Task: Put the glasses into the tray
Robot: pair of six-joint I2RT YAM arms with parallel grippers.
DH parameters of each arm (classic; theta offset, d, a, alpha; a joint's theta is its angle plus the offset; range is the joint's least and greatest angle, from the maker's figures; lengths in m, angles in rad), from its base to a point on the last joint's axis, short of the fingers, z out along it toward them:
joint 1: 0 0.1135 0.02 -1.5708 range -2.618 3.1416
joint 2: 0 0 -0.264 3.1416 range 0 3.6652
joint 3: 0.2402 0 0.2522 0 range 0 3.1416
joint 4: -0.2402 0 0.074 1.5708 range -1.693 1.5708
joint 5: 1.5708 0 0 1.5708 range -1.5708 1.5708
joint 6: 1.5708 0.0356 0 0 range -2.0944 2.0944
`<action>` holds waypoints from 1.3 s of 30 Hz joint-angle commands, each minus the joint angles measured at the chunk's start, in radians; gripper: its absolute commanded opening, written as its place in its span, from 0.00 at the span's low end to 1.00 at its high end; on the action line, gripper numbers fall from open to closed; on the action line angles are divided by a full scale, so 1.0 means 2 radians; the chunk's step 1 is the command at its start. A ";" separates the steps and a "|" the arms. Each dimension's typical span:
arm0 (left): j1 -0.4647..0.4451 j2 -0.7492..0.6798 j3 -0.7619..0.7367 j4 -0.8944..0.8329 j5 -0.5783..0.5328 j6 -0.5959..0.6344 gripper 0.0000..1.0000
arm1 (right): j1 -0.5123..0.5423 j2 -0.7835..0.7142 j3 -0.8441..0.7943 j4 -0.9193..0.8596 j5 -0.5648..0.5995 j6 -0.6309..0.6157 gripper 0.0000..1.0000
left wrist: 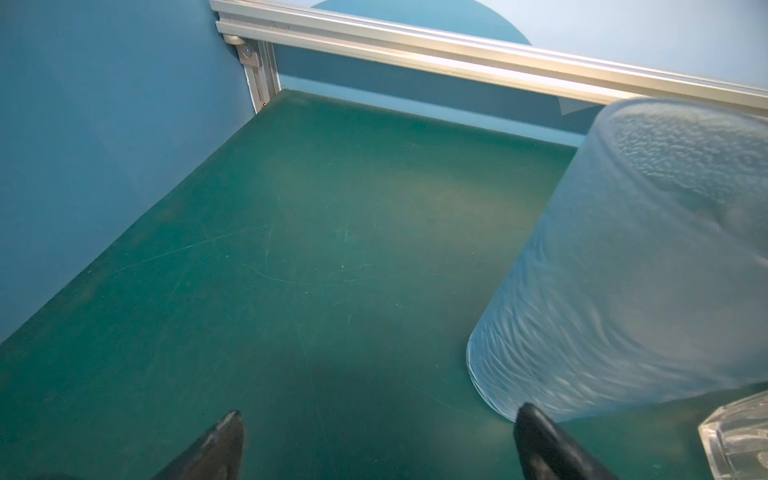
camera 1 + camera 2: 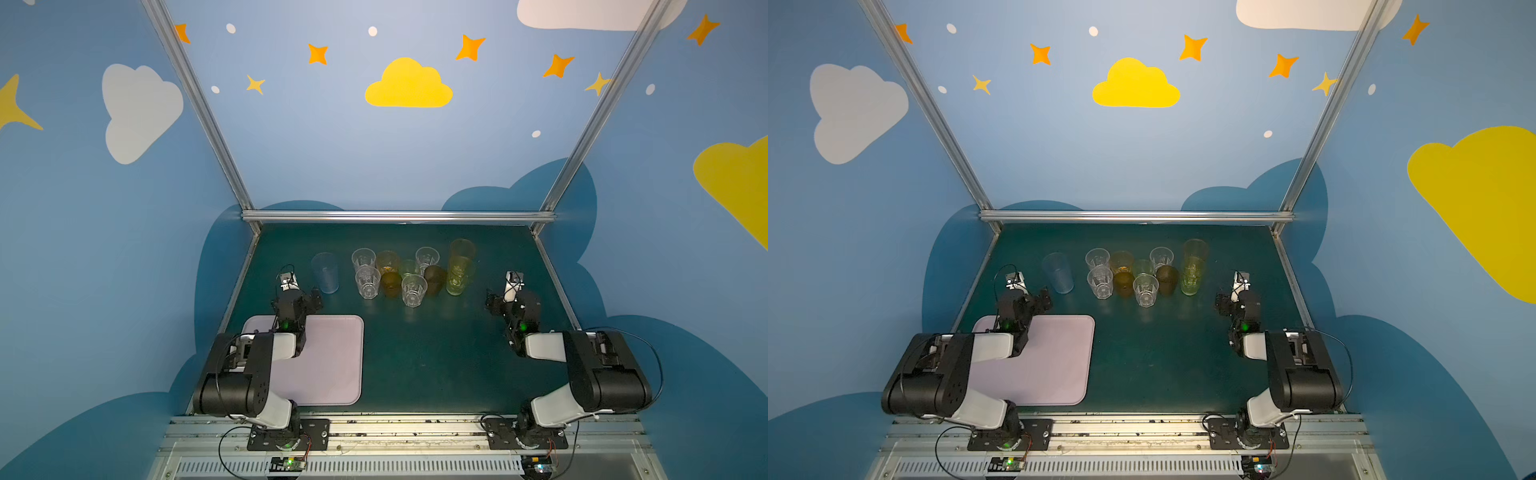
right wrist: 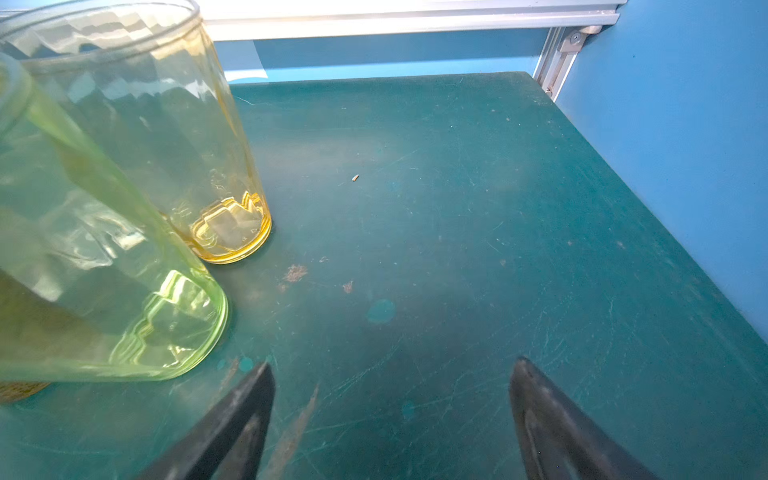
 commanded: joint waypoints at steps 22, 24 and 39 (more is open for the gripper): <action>0.000 0.007 0.010 -0.006 0.000 -0.005 1.00 | -0.001 -0.002 -0.001 0.010 0.001 0.000 0.87; 0.000 0.007 0.010 -0.007 0.000 -0.004 1.00 | -0.003 -0.002 -0.001 0.009 -0.004 0.001 0.88; -0.002 0.001 0.004 0.001 -0.002 0.001 1.00 | -0.003 -0.002 0.000 0.007 -0.005 0.001 0.87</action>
